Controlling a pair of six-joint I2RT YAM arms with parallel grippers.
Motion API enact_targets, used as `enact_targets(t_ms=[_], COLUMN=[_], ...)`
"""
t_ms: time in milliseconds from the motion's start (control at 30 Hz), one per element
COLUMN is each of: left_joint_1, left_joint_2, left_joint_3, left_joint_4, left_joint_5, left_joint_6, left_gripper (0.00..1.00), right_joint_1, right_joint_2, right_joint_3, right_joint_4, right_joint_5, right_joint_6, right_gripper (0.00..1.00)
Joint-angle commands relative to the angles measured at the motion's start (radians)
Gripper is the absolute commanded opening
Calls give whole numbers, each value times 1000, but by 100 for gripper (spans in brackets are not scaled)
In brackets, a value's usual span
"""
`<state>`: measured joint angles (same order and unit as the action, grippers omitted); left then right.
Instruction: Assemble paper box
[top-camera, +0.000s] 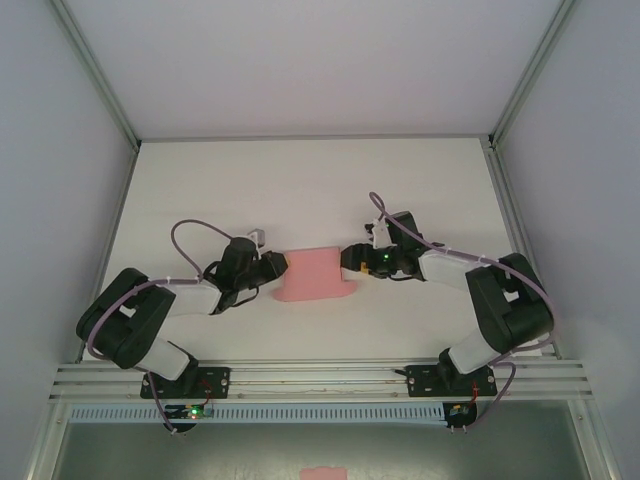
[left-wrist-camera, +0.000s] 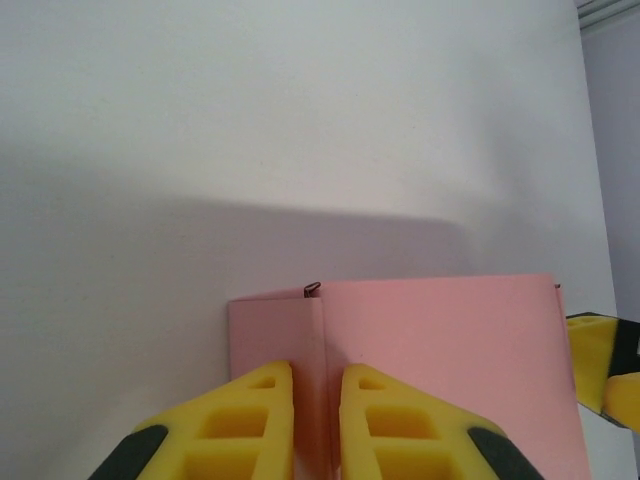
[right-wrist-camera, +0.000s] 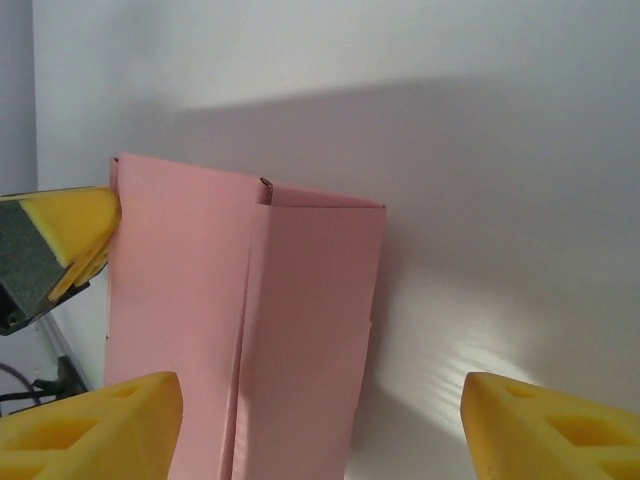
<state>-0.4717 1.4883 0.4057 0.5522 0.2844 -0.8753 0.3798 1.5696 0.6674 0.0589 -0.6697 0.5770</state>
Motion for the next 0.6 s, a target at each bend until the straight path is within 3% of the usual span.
enact_targets(t_ms=[0, 267, 500, 567], left_joint_1=[13, 13, 13, 13], left_joint_2=[1, -37, 2, 14], left_joint_3=[-71, -114, -153, -159], left_joint_4=[-123, -88, 24, 33], left_joint_5=[-6, -33, -28, -43], left_joint_6=[-4, -25, -75, -90], left_gripper=[10, 8, 2, 0], right_joint_1=[33, 115, 135, 129], right_joint_2=[40, 148, 83, 45], right_joint_3=[47, 92, 57, 59], right_joint_4=[36, 221, 408, 336], right_joint_5=[-78, -163, -211, -164], right_joint_6=[38, 154, 280, 270], right_gripper=[74, 72, 72, 73])
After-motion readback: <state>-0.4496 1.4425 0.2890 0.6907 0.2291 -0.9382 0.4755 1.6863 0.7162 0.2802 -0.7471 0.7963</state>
